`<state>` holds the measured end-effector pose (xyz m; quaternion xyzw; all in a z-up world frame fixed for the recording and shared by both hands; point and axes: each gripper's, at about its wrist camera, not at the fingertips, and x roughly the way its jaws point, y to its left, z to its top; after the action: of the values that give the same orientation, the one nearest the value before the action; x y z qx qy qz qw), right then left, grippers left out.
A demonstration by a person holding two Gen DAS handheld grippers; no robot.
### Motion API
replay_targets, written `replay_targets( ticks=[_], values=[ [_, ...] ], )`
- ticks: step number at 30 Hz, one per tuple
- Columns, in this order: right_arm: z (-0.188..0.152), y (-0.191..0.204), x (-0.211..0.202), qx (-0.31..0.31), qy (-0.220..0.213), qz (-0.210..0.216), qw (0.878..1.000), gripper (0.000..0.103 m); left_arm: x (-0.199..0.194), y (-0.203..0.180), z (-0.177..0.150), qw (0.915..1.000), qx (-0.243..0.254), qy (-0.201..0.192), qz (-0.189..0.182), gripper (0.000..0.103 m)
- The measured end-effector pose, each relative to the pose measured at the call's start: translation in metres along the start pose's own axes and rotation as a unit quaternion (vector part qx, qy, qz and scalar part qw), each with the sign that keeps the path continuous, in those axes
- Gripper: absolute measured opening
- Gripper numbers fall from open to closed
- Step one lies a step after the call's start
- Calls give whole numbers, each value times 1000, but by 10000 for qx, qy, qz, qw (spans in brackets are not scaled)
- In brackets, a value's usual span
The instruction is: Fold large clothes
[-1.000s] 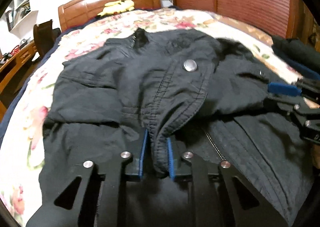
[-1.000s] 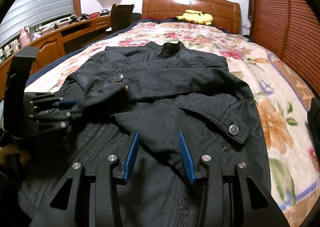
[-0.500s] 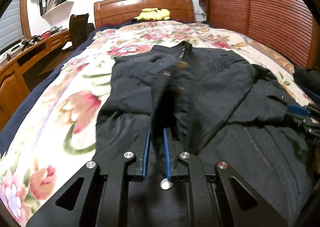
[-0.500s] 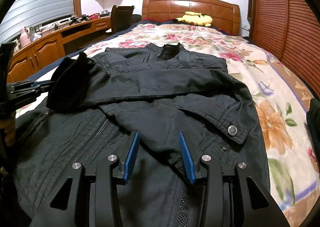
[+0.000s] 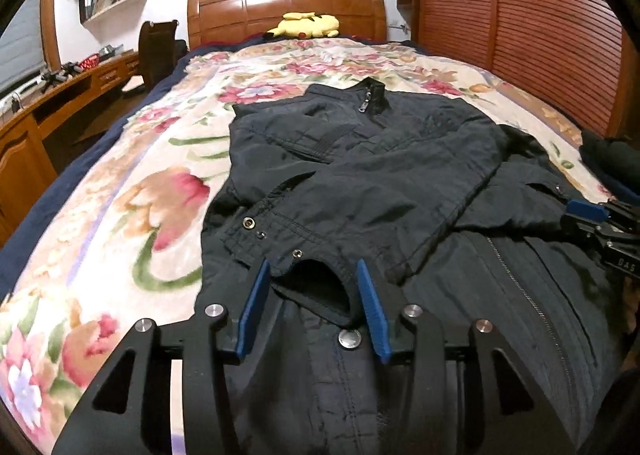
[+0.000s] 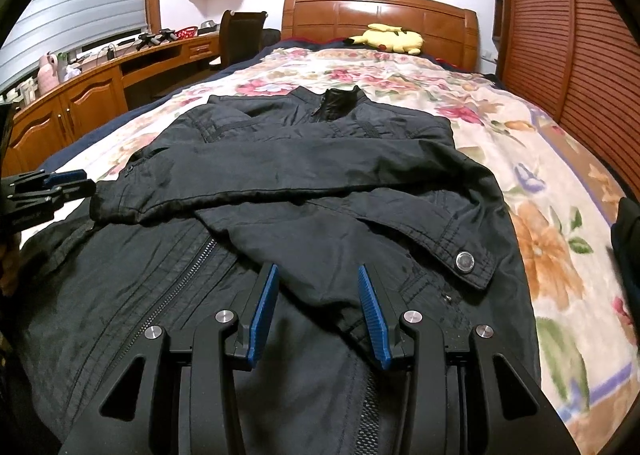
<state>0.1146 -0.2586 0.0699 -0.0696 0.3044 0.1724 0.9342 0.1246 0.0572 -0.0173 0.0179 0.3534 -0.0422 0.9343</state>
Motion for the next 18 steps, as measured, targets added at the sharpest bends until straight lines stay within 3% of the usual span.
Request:
replay_targets(
  ticks=[11,12,13,14,18],
  values=[
    [-6,-9,-11,-25,-49,81,10000,43,8,-24,-6,9992,220,223,-264,46],
    [-7,-10,-12,-21,-52,84,9999,43,12,-27,-6,9989,293,268,-232,42],
    [-7,-11,-13,-17,-56,89,9999,43,13,-27,-7,9987,327,323,-228,22],
    [-8,-13,-14,-7,-62,95,9999,43,15,-27,-7,9985,343,365,-220,9],
    [-11,-17,-20,-36,-84,140,9999,43,-2,-28,-8,9989,371,170,-245,5]
  ],
)
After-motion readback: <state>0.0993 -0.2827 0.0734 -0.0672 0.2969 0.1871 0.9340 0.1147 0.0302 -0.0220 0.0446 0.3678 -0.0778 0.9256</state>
